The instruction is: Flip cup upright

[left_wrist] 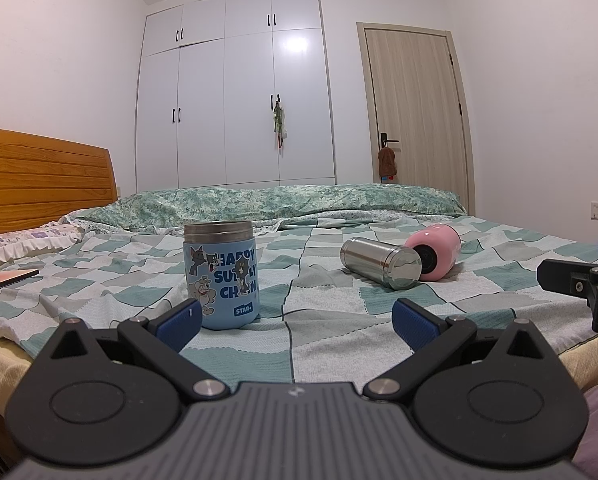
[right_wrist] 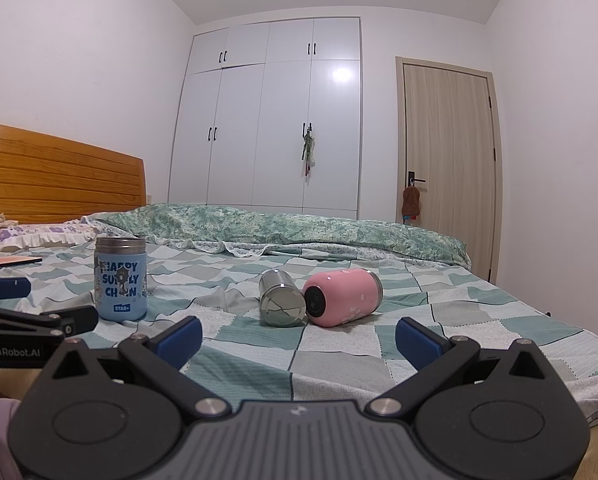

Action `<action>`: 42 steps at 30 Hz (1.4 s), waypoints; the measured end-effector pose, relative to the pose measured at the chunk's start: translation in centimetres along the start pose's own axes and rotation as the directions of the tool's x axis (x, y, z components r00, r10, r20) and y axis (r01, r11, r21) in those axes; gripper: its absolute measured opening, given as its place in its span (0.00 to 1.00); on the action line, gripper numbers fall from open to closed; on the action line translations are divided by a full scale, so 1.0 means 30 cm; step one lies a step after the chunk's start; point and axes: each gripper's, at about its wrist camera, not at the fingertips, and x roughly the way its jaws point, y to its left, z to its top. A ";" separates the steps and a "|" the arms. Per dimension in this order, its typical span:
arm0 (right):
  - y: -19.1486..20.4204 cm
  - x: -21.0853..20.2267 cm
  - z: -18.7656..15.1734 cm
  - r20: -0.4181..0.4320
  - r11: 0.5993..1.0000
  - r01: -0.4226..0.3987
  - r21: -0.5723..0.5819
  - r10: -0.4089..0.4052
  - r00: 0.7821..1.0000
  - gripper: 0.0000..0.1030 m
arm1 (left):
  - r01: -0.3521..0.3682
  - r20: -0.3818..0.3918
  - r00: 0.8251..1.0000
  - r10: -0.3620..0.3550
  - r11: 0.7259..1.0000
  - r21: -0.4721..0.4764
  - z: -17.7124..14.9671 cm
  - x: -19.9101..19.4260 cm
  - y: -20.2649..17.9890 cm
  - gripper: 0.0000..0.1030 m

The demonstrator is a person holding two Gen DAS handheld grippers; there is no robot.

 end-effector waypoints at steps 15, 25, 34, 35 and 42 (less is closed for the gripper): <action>0.001 -0.002 0.001 -0.001 1.000 0.001 0.001 -0.001 1.000 1.00 | 0.000 0.000 1.000 0.000 1.000 0.000 0.000 0.000 0.000 1.00; -0.019 0.011 0.008 -0.030 1.000 -0.003 0.023 0.004 1.000 1.00 | 0.008 -0.018 1.000 -0.008 1.000 -0.012 0.008 0.003 0.005 1.00; -0.058 0.054 0.042 -0.091 0.999 -0.002 0.041 0.006 0.996 1.00 | 0.025 -0.091 0.996 -0.024 1.000 0.016 0.038 0.044 -0.025 1.00; -0.064 0.064 0.047 -0.094 0.999 -0.001 0.038 0.005 0.996 1.00 | 0.031 -0.101 0.994 -0.029 0.999 0.014 0.046 0.053 -0.028 1.00; -0.119 0.161 0.093 -0.100 1.000 0.006 0.027 -0.003 0.995 1.00 | 0.053 -0.127 0.991 -0.050 0.998 0.024 0.125 0.127 -0.059 1.00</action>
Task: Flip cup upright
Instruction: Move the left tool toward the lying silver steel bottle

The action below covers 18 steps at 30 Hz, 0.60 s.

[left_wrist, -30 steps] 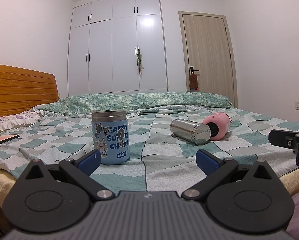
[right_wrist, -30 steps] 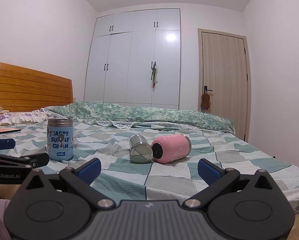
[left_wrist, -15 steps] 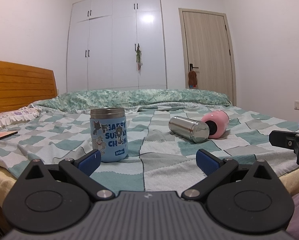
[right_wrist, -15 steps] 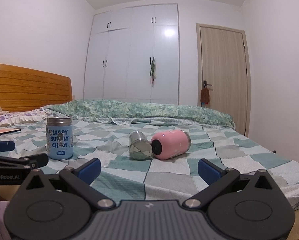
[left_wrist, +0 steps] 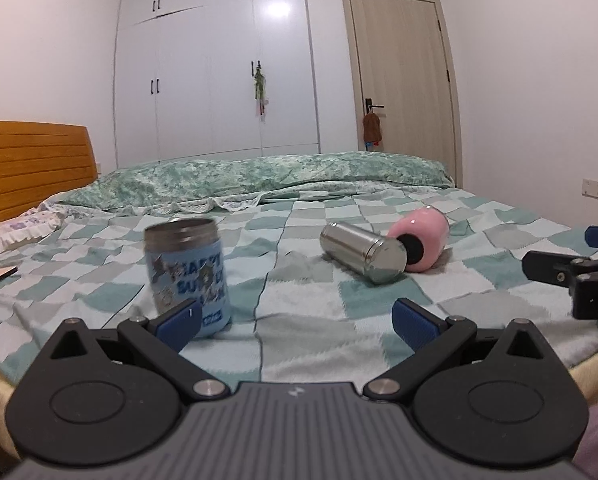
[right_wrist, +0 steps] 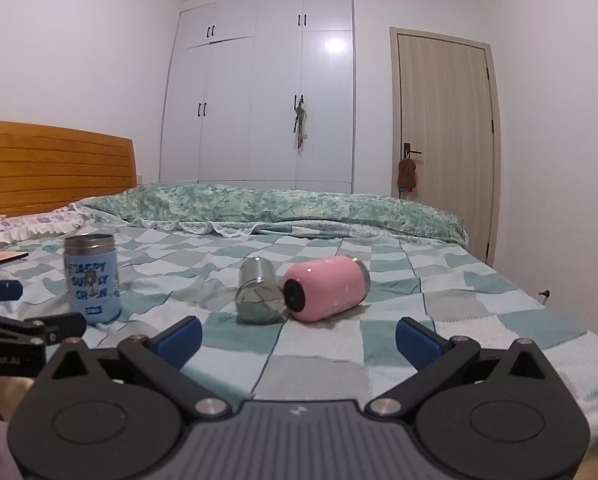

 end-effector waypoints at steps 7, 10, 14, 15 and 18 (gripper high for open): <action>-0.078 0.105 0.079 -0.012 1.000 0.003 -0.006 -0.003 1.000 1.00 | 0.025 -0.035 0.999 -0.025 1.000 0.005 0.115 0.111 -0.052 1.00; -0.117 0.157 0.116 -0.019 1.000 0.003 -0.013 -0.003 1.000 1.00 | 0.023 -0.059 0.998 -0.022 1.000 0.004 0.168 0.172 -0.079 1.00; -0.167 0.226 0.153 -0.032 1.000 -0.004 -0.024 0.003 0.999 1.00 | 0.000 -0.092 0.996 0.001 1.000 0.012 0.228 0.257 -0.121 1.00; -0.179 0.245 0.161 -0.037 1.000 -0.005 -0.028 0.004 0.999 1.00 | -0.008 -0.099 0.995 0.009 1.000 0.012 0.238 0.275 -0.126 1.00; -0.213 0.308 0.181 -0.056 0.999 -0.015 -0.044 0.012 0.998 1.00 | -0.025 -0.127 0.992 0.025 1.000 0.002 0.277 0.343 -0.145 1.00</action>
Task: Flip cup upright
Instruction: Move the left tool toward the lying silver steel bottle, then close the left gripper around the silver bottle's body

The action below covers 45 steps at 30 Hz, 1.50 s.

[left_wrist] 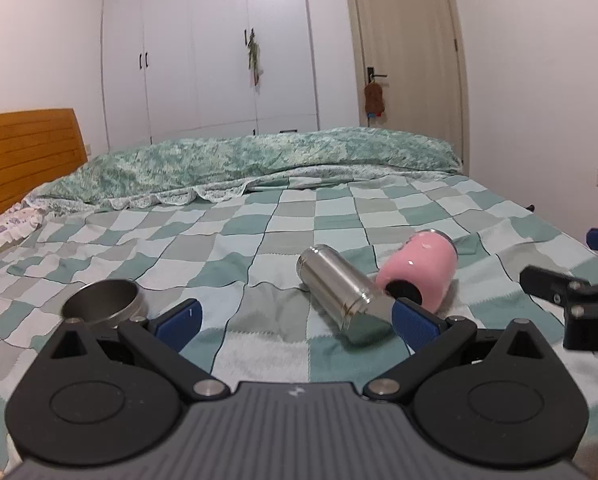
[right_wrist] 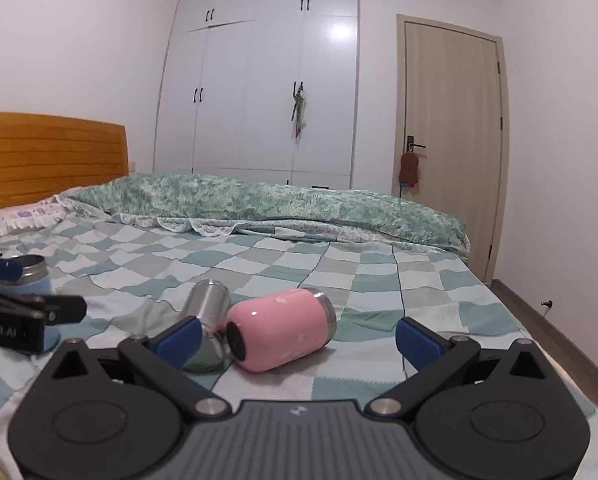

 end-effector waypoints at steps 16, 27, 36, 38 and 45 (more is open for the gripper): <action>-0.158 0.358 0.071 -0.117 0.998 -0.058 0.040 0.062 0.991 1.00 | -0.083 -0.295 0.955 0.042 0.988 -0.129 0.150 0.436 -0.043 1.00; -0.199 0.487 0.065 -0.137 0.992 -0.102 0.068 0.111 0.984 1.00 | -0.094 -0.420 0.907 0.022 0.984 -0.151 0.142 0.628 -0.078 1.00; -0.182 0.480 0.030 -0.142 0.992 -0.119 0.050 0.125 0.982 1.00 | -0.075 -0.503 0.864 -0.021 0.983 -0.169 0.099 0.713 -0.102 0.90; -0.175 0.476 0.030 -0.138 0.992 -0.121 0.046 0.126 0.982 1.00 | -0.075 -0.547 0.835 -0.055 0.974 -0.213 0.075 0.741 -0.085 0.67; -0.157 0.459 0.016 -0.127 0.992 -0.125 0.026 0.128 0.984 1.00 | -0.068 -0.532 0.845 -0.059 0.974 -0.216 0.058 0.730 -0.041 0.63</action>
